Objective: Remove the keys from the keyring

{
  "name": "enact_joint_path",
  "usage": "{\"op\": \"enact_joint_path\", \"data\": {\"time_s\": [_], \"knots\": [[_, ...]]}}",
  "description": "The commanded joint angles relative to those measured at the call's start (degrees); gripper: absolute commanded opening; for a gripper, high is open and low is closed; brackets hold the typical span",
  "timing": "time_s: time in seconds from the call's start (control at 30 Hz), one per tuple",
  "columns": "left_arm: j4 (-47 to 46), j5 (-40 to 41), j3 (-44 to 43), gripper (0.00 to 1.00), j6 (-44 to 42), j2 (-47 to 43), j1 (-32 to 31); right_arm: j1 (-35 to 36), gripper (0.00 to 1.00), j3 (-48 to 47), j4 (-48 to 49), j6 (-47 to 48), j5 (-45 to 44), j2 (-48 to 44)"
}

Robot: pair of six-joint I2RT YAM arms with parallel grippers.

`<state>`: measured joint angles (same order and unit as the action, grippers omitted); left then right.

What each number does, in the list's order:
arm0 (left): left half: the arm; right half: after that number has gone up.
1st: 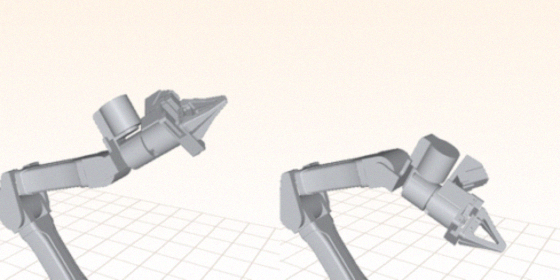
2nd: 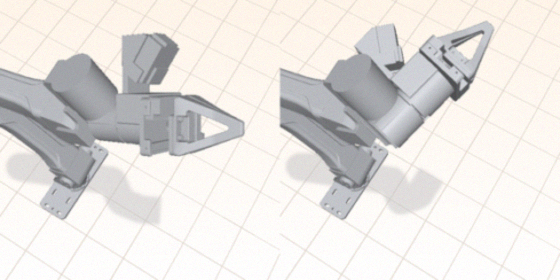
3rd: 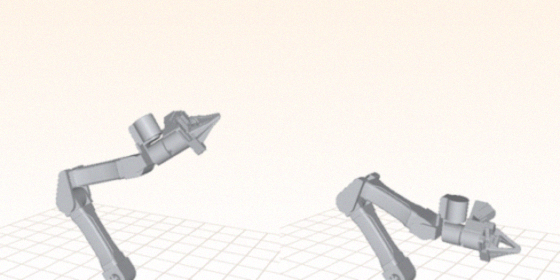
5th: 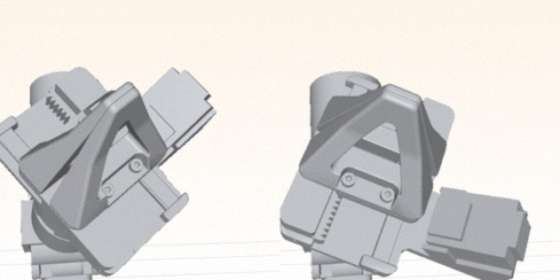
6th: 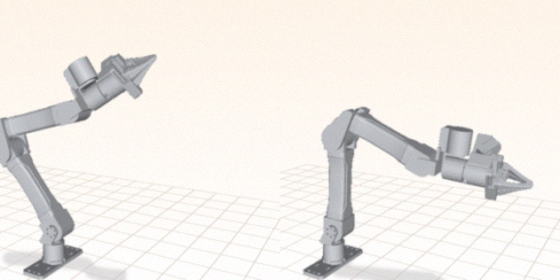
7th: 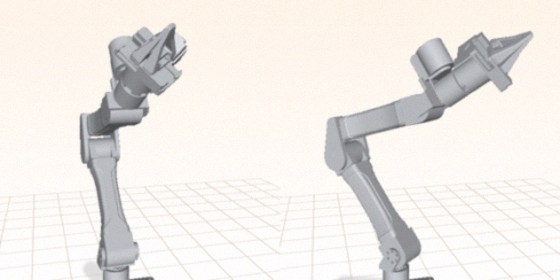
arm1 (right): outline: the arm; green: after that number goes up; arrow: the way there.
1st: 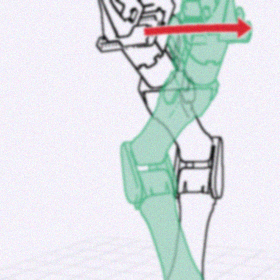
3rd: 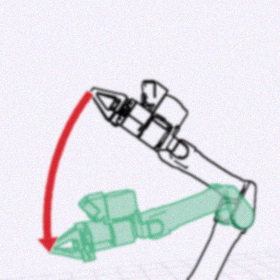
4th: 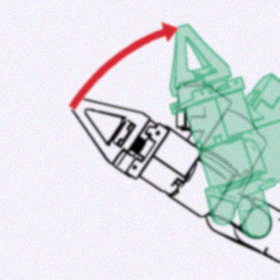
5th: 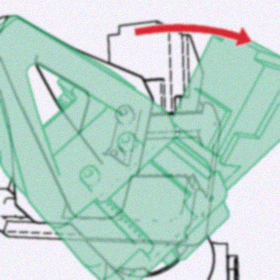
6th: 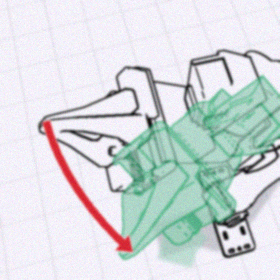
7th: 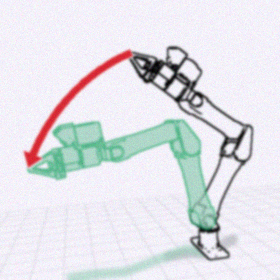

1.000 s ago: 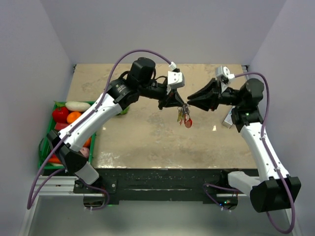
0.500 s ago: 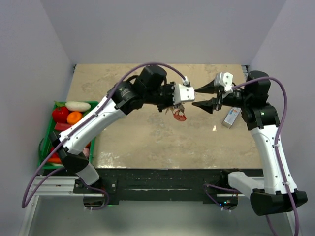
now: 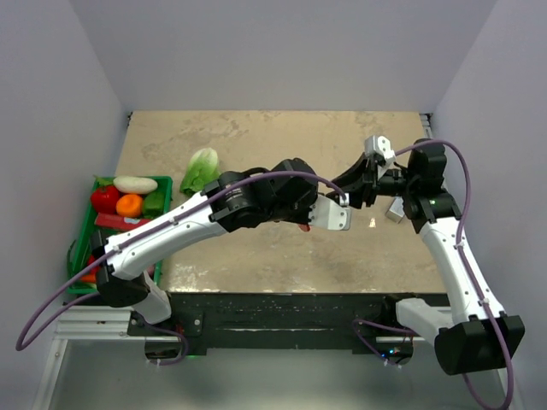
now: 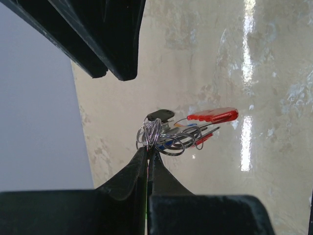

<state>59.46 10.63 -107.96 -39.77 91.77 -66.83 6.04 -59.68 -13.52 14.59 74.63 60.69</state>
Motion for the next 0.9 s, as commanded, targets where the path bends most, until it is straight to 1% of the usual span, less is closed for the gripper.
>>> {"op": "enact_joint_path", "data": {"time_s": [0.0,0.03,0.07,0.1,0.13,0.17,0.2,0.23,0.27,0.3,0.33,0.37,0.4,0.43,0.57,0.67,0.7,0.73,0.8,0.87], "knots": [[-2.2,6.5,0.2,0.0,-0.9,-1.2,0.1,0.4,0.34,1.5,15.5,-17.6,8.0,0.7],[-2.3,6.4,0.0,0.0,-0.8,-1.2,0.1,0.5,0.32,0.8,13.7,-16.4,9.2,1.0],[-2.7,6.2,-0.1,0.0,-0.7,-1.2,0.1,0.4,0.31,-1.3,10.5,-11.0,10.3,1.9],[-2.8,5.9,-0.1,0.0,-0.5,-1.1,0.1,0.4,0.31,-2.9,1.4,-6.7,11.1,2.3],[-2.6,5.3,-0.1,0.0,-0.5,-0.9,0.1,0.4,0.31,-4.8,-5.0,-1.2,12.5,2.9],[-2.2,4.9,-0.1,0.0,-0.5,-0.5,0.1,0.4,0.31,-9.1,-11.9,11.9,12.7,4.4],[-2.0,4.4,-0.1,0.0,-0.5,-0.4,0.2,0.4,0.33,-11.2,-25.4,18.7,13.0,5.7],[-1.7,2.8,-0.2,0.0,-0.5,-0.3,0.1,0.4,0.34,-13.2,-31.5,25.0,13.1,6.6],[-1.6,1.9,-0.4,0.0,-0.5,-0.2,0.1,0.5,0.34,-16.6,-37.2,37.3,13.2,7.7],[-1.4,1.1,-0.8,0.0,-0.2,0.0,0.1,0.4,0.32,-18.0,-48.1,43.8,13.7,10.3],[-1.1,-1.2,-1.8,0.0,0.1,0.2,0.1,0.4,0.32,-19.1,-53.6,50.2,14.3,11.5],[-0.6,-2.3,-2.2,0.0,0.8,0.4,0.1,0.5,0.32,-20.6,-58.6,62.0,16.0,13.0],[-0.4,-3.2,-2.5,0.0,1.1,0.5,0.1,0.5,0.32,-21.2,-66.6,67.6,16.9,15.4],[-0.1,-4.7,-3.5,0.0,1.4,0.7,0.1,0.5,0.31,-21.2,-66.8,66.7,16.8,16.5],[0.3,-7.1,-4.5,0.0,3.0,1.3,0.1,0.9,0.3,-19.3,-66.9,70.7,16.8,17.1],[0.7,-10.1,-5.3,0.0,5.3,2.2,0.4,1.1,0.29,-18.2,-67.0,73.1,16.9,15.3],[0.7,-11.1,-5.6,0.0,5.9,2.4,0.7,1.0,0.26,-17.9,-67.1,74.3,16.7,14.5],[0.8,-14.6,-6.5,0.0,6.6,2.7,1.1,0.9,0.26,-17.9,-67.1,74.9,16.6,13.6],[0.8,-18.1,-7.3,0.0,9.0,3.7,2.8,-0.1,0.25,-19.2,-67.1,72.3,16.7,12.7],[0.7,-23.4,-8.8,0.0,11.2,4.6,4.2,-2.7,0.27,-19.6,-67.1,71.4,15.9,11.9]]}}
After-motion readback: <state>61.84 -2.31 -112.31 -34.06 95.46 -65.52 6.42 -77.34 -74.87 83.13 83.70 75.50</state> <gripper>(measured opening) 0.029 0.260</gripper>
